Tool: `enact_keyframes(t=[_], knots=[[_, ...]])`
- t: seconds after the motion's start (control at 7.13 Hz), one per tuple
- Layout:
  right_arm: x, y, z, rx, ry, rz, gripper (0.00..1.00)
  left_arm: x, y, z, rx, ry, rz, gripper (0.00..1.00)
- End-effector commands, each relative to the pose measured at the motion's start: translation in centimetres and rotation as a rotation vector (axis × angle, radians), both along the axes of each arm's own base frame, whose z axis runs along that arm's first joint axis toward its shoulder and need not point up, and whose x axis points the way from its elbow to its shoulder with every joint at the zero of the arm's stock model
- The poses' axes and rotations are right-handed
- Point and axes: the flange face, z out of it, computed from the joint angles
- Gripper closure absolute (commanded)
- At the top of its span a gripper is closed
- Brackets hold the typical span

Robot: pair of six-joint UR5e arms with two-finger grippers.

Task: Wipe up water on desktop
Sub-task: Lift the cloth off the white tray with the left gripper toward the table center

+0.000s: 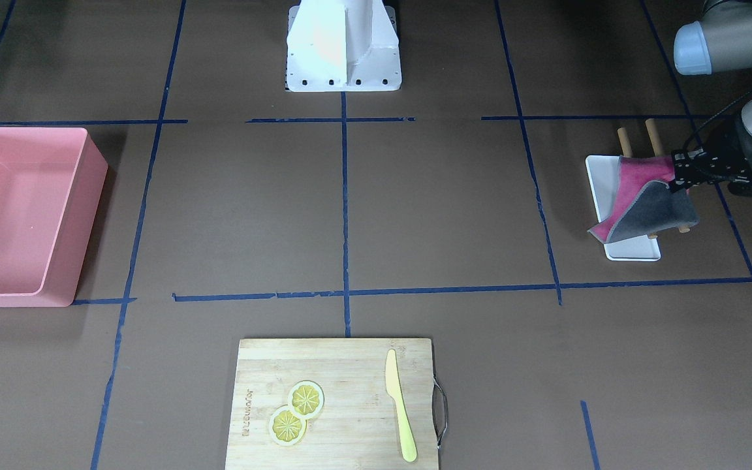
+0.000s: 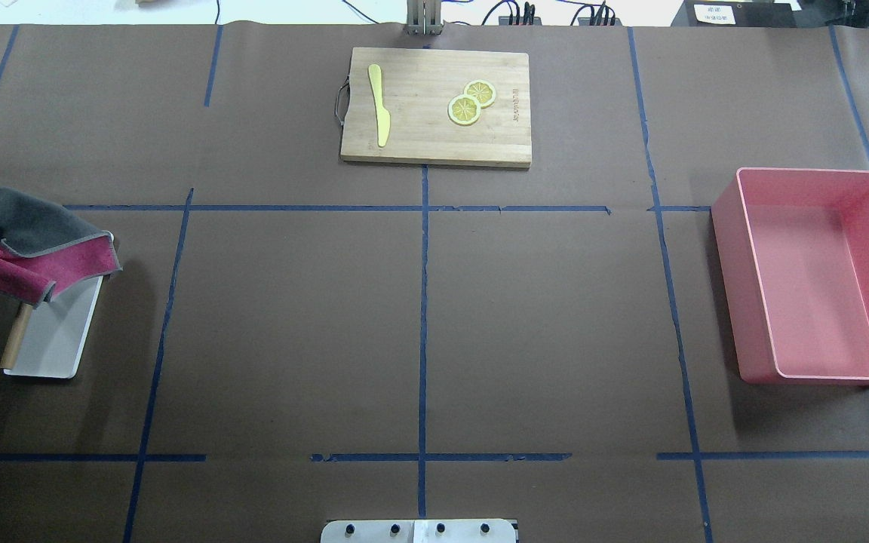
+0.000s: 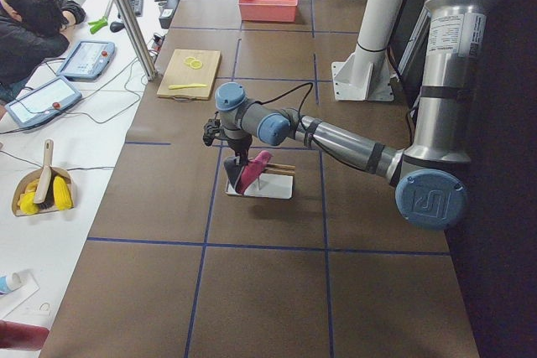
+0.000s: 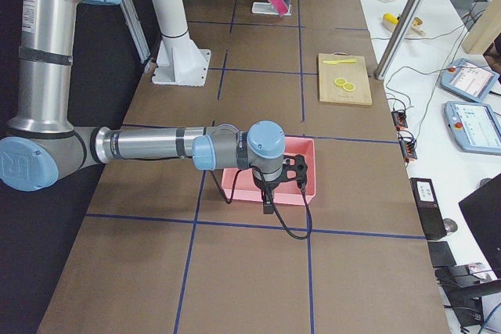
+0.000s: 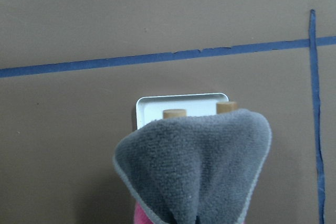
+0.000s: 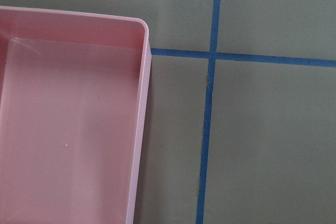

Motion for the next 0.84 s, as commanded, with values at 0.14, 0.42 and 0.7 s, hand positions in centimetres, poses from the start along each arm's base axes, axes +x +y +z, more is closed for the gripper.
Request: enact_keyframes(t=[0.14, 0.42, 0.7], knots=[[-0.1, -0.3, -1.6, 0.039, -0.01, -0.002, 0.0, 0.3, -0.8, -6.4, -0.115, 0.058, -0.19, 1.0], [-0.1, -0.5, -5.3, 0.133, -0.012, -0.009, 0.01, 2.1, -2.3, -12.3, -0.202, 0.125, -0.31, 1.0], [-3.1, -1.2, -7.1, 0.265, -0.016, -0.083, 0.05, 8.6, -1.5, -18.9, -0.337, 0.192, -0.351, 1.0]])
